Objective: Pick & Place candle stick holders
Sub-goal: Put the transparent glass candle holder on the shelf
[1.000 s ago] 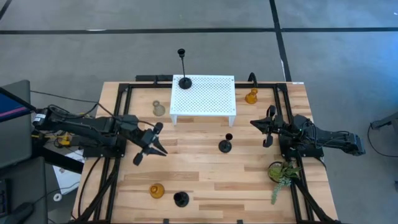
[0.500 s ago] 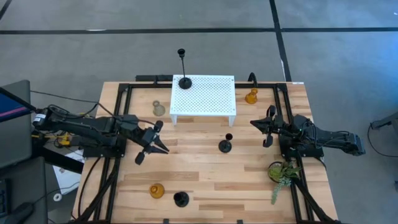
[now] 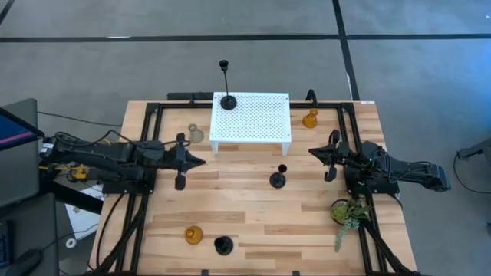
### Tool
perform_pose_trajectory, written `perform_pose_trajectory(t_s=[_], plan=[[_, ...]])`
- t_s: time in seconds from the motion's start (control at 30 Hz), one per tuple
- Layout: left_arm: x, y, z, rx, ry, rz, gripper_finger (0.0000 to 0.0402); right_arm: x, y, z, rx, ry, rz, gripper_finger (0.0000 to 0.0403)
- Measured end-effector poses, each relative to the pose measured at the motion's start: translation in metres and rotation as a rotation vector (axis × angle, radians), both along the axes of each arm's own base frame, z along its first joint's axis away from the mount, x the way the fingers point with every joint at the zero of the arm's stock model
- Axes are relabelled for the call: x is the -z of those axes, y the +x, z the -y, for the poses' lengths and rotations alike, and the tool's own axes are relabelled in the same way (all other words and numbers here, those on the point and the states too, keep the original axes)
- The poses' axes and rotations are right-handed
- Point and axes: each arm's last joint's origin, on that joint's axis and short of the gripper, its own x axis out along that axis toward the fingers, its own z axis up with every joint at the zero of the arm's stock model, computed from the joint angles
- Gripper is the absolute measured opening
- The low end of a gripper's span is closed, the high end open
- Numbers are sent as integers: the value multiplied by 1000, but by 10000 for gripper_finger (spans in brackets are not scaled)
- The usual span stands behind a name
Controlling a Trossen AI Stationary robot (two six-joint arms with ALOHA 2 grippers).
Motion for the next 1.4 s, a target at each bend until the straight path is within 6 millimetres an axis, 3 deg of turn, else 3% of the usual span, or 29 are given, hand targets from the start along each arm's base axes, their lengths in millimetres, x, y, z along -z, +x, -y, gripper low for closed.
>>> perform_pose_trajectory(t_s=[0.2, 0.47, 0.77, 1.13, 1.4], plan=[[14, -5, -5, -160, 1, -40, 5, 0, 0, 0, 0, 0, 0, 0], [58, -7, -12, -456, -22, -111, 5, 0, 0, 0, 0, 0, 0, 0], [78, -8, -13, -493, -51, -140, 5, 0, 0, 1, 21, 0, 0, 0], [108, -16, -19, -806, -115, -72, 5, 0, 0, 1, 52, 2, -1, 0], [132, -17, -20, -829, -134, -64, 6, 0, 0, 1, 52, 2, -1, 0]])
